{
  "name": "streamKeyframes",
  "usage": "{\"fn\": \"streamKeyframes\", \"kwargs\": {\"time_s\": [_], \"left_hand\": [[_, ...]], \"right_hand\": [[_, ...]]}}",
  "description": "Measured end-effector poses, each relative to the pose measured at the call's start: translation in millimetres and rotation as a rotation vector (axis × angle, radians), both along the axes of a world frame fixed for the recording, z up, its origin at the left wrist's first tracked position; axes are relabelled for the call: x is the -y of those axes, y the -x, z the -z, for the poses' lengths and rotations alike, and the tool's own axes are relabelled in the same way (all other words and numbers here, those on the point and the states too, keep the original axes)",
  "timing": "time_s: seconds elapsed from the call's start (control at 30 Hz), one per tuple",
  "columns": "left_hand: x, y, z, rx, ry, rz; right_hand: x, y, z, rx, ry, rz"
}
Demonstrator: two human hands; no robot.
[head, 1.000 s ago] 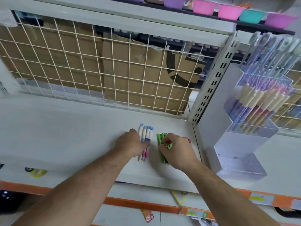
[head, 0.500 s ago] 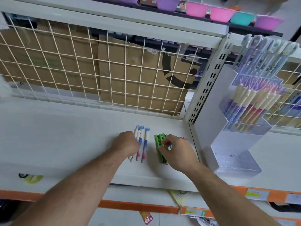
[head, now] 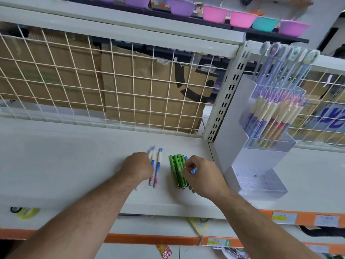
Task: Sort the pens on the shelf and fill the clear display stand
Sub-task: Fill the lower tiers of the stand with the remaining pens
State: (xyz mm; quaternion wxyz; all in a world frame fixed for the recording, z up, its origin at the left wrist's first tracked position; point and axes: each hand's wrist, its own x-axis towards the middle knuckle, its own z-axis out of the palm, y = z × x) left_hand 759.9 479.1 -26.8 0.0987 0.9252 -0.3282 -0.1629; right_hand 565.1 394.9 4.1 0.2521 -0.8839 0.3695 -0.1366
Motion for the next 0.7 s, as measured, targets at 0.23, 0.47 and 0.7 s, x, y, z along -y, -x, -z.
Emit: {"fn": "streamKeyframes", "kwargs": {"time_s": [0.23,0.47,0.7], "left_hand": [[-2,5,-16,0.007,0.174,-0.058],[17,44,-40,-0.652,0.761,-0.105],[39,118,-57,-0.936,0.79,0.132]], "right_hand": [[3,11,2,0.045,0.002,0.012],[12,21,-12,0.258,-0.209,0.069],[43,49,-29,0.431,-0.288,0.072]]}}
